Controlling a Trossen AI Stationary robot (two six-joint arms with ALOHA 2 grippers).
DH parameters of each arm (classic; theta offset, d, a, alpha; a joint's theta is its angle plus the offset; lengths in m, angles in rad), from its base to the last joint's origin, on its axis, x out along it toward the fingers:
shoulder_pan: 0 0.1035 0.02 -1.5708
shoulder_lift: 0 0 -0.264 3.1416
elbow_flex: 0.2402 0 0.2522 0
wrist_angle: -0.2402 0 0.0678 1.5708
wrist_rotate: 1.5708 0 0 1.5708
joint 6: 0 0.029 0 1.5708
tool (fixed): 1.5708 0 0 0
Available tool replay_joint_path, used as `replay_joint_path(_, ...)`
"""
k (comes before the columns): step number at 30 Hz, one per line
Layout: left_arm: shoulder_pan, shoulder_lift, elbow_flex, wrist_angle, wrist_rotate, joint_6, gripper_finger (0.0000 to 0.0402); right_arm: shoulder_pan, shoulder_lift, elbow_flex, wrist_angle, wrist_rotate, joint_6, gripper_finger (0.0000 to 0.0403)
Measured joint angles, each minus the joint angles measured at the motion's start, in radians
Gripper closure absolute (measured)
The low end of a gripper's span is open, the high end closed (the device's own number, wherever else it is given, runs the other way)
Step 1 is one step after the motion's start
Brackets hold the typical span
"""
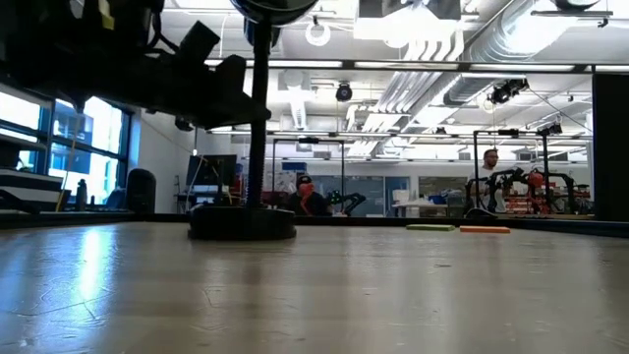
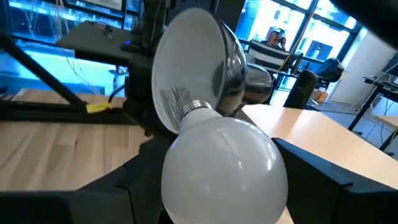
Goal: Screw lightbulb
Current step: Insert the white lightbulb into the black lamp
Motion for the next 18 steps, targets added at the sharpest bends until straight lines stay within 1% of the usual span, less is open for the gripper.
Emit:
replay_joint_path(4, -0.027, 0.0, 0.001, -0.034, -0.001, 0.004, 0.0286, 0.003, 0.0, 0.0, -0.025, -0.001, 0.017, 0.0148)
replay_joint_path(8, -0.046, -0.033, 0.001, -0.109, -0.001, 0.013, 0.0232, 0.004, 0.0, 0.0, -0.042, -0.007, 0.021, 0.0148)
replay_joint_path(11, -0.051, -0.097, 0.001, -0.247, 0.008, -0.028, 0.0188, 0.004, 0.0, 0.0, -0.054, -0.016, 0.025, 0.0148)
replay_joint_path(13, -0.049, -0.145, 0.001, -0.368, 0.014, -0.063, 0.0166, 0.003, 0.0, 0.0, -0.062, -0.018, 0.028, 0.0148)
replay_joint_path(16, -0.026, -0.178, 0.001, -0.521, 0.018, -0.104, 0.0151, 0.003, 0.0, 0.0, -0.073, -0.028, 0.044, 0.0148)
replay_joint_path(17, -0.016, -0.179, 0.001, -0.545, 0.023, -0.122, 0.015, 0.003, 0.0, 0.0, -0.074, -0.028, 0.044, 0.0148)
replay_joint_path(18, -0.004, -0.175, 0.001, -0.552, 0.05, -0.134, 0.015, 0.003, 0.0, 0.0, -0.074, -0.028, 0.044, 0.0148)
